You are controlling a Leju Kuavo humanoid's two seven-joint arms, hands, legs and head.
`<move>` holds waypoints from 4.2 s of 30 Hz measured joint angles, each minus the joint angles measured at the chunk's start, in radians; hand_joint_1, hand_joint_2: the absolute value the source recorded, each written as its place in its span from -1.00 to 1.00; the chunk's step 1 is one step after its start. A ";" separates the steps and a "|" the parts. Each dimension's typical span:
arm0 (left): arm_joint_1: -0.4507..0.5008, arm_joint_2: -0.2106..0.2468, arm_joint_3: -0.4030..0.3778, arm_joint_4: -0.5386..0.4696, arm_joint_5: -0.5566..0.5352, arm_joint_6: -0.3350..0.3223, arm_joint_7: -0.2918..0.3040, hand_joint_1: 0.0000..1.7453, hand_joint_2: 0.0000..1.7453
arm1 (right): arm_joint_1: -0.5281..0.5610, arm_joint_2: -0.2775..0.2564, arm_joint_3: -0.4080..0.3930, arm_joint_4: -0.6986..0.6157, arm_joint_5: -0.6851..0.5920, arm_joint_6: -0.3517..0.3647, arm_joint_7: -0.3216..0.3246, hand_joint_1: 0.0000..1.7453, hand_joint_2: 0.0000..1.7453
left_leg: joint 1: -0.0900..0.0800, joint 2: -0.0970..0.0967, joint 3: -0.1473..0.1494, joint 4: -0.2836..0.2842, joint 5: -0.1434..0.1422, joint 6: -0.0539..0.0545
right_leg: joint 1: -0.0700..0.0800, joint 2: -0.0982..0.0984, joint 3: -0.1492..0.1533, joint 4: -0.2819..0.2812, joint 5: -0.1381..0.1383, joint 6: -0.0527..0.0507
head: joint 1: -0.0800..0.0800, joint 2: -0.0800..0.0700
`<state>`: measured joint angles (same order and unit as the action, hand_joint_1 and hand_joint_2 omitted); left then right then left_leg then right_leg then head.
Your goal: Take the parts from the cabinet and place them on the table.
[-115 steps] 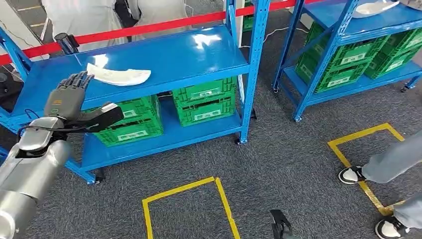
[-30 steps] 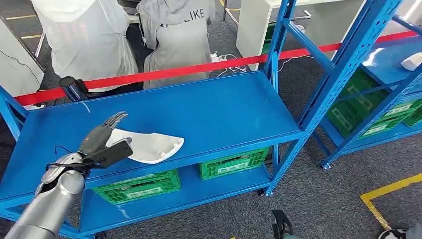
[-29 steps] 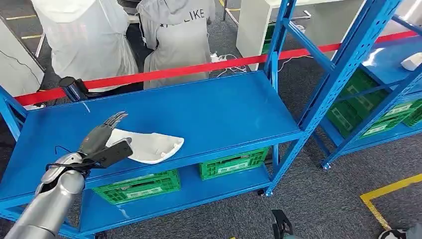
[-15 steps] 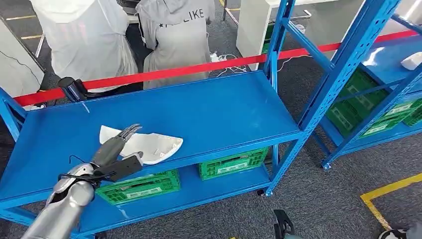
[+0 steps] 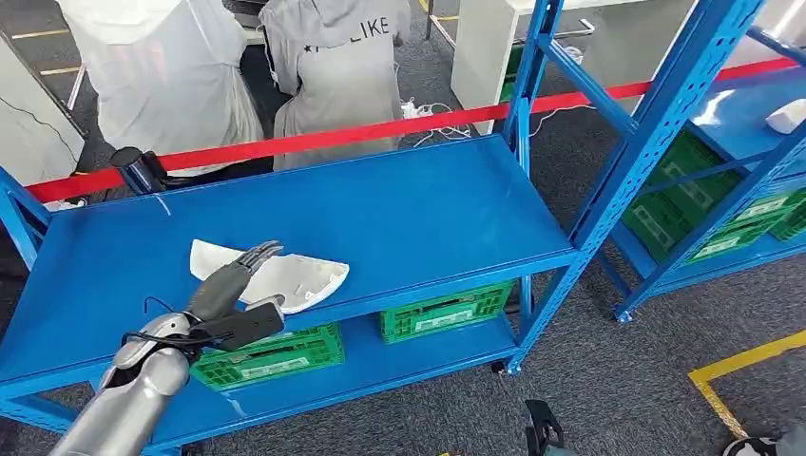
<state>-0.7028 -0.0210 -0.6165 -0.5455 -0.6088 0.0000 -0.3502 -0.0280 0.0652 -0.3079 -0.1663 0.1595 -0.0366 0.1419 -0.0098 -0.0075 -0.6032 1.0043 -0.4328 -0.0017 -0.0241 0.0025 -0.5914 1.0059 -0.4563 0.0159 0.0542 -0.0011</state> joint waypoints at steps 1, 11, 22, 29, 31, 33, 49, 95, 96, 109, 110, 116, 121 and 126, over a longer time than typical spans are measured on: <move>0.000 0.000 -0.001 0.000 0.000 0.000 0.000 -1.00 -1.00 | 0.000 0.000 0.000 0.000 0.000 0.000 0.000 -1.00 -1.00 | 0.000 0.000 0.000 0.000 0.000 0.000 | 0.000 0.000 0.000 0.000 0.000 0.000 | 0.000 0.000; 0.031 -0.024 -0.009 -0.003 -0.026 0.123 0.027 -1.00 -1.00 | -0.001 0.000 0.000 0.000 0.006 0.000 -0.001 -1.00 -1.00 | 0.000 0.000 0.000 0.000 0.000 0.000 | 0.000 0.000 0.000 0.000 0.000 0.001 | 0.000 0.000; 0.049 -0.043 -0.025 -0.005 -0.033 0.154 0.054 -1.00 1.00 | 0.000 0.000 0.000 0.000 0.009 -0.002 0.000 -1.00 -1.00 | 0.000 0.000 0.000 0.000 0.000 0.000 | 0.000 0.000 0.000 0.000 0.000 0.001 | 0.000 0.000; 0.045 -0.058 -0.045 0.003 -0.063 0.191 0.072 -1.00 1.00 | 0.000 0.000 -0.001 0.000 0.012 -0.002 0.000 -1.00 -1.00 | 0.000 0.000 0.000 0.000 0.000 0.000 | 0.000 0.000 0.000 0.000 -0.001 0.001 | 0.000 0.000; 0.041 -0.066 -0.063 0.010 -0.080 0.213 0.084 -1.00 1.00 | 0.000 0.000 -0.001 0.000 0.014 -0.002 0.000 -1.00 -1.00 | 0.000 0.000 0.000 0.000 0.000 0.000 | 0.000 0.000 0.000 0.000 -0.001 0.001 | 0.000 0.000; 0.039 -0.074 -0.076 0.016 -0.086 0.218 0.090 -1.00 1.00 | 0.000 0.000 -0.001 0.000 0.014 -0.002 0.000 -1.00 -1.00 | 0.000 0.000 0.000 0.000 0.000 0.000 | 0.000 0.000 0.000 0.000 -0.001 0.001 | 0.000 0.000; 0.035 -0.106 -0.128 0.048 -0.179 0.323 0.155 -1.00 1.00 | 0.000 0.000 -0.005 0.000 0.014 -0.002 0.000 -1.00 -1.00 | 0.000 0.000 0.000 0.000 0.000 0.000 | 0.000 0.000 0.000 0.000 -0.001 0.001 | 0.000 0.000; -0.037 -0.099 -0.238 0.291 -0.325 0.373 0.423 1.00 1.00 | -0.007 0.000 0.002 0.000 0.110 0.048 -0.003 -1.00 -1.00 | 0.000 -0.002 0.005 -0.001 0.005 0.002 | 0.000 -0.003 0.006 0.001 0.002 0.003 | 0.000 0.000; -0.037 -0.098 -0.238 0.291 -0.325 0.376 0.422 1.00 1.00 | -0.007 0.000 0.002 0.000 0.110 0.048 -0.003 -1.00 -1.00 | 0.000 -0.002 0.005 -0.001 0.004 0.002 | 0.000 -0.003 0.006 0.001 0.002 0.003 | 0.000 0.000; -0.036 -0.095 -0.214 0.294 -0.311 0.435 0.380 1.00 1.00 | -0.007 0.000 0.002 0.000 0.114 0.048 -0.002 -1.00 -1.00 | 0.000 -0.002 0.004 -0.001 0.003 0.002 | 0.000 -0.003 0.005 0.001 0.001 0.002 | 0.000 0.000; -0.036 -0.095 -0.213 0.294 -0.310 0.436 0.379 1.00 1.00 | -0.007 0.000 0.002 0.000 0.114 0.048 -0.002 -1.00 -1.00 | 0.000 -0.002 0.004 -0.001 0.003 0.002 | 0.000 -0.003 0.005 0.001 0.001 0.002 | 0.000 0.000; -0.049 -0.098 -0.164 0.291 -0.275 0.512 0.307 1.00 1.00 | -0.007 0.000 0.002 0.000 0.117 0.045 -0.002 -1.00 -1.00 | 0.000 -0.002 0.002 -0.001 0.003 0.002 | 0.000 -0.003 0.003 0.001 0.000 0.002 | 0.000 0.000; -0.053 -0.107 -0.144 0.288 -0.257 0.512 0.277 1.00 1.00 | -0.007 0.000 0.002 0.000 0.121 0.042 -0.002 -1.00 -1.00 | 0.000 -0.002 0.002 -0.001 0.003 0.002 | 0.000 -0.003 0.002 0.001 0.000 0.002 | 0.000 0.000; -0.053 -0.116 -0.121 0.282 -0.248 0.565 0.223 1.00 1.00 | -0.007 0.000 0.002 0.000 0.119 0.034 -0.001 -1.00 -1.00 | 0.000 -0.002 0.001 -0.001 0.003 0.002 | 0.000 -0.003 0.001 0.001 0.000 0.002 | 0.000 0.000</move>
<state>-0.7555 -0.1373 -0.7370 -0.2640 -0.8572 0.5650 -0.1274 -0.0348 0.0656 -0.3063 -0.1663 0.2785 -0.0027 0.1408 -0.0102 -0.0094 -0.6026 1.0033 -0.4298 0.0001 -0.0244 -0.0001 -0.5904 1.0071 -0.4561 0.0180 0.0542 -0.0011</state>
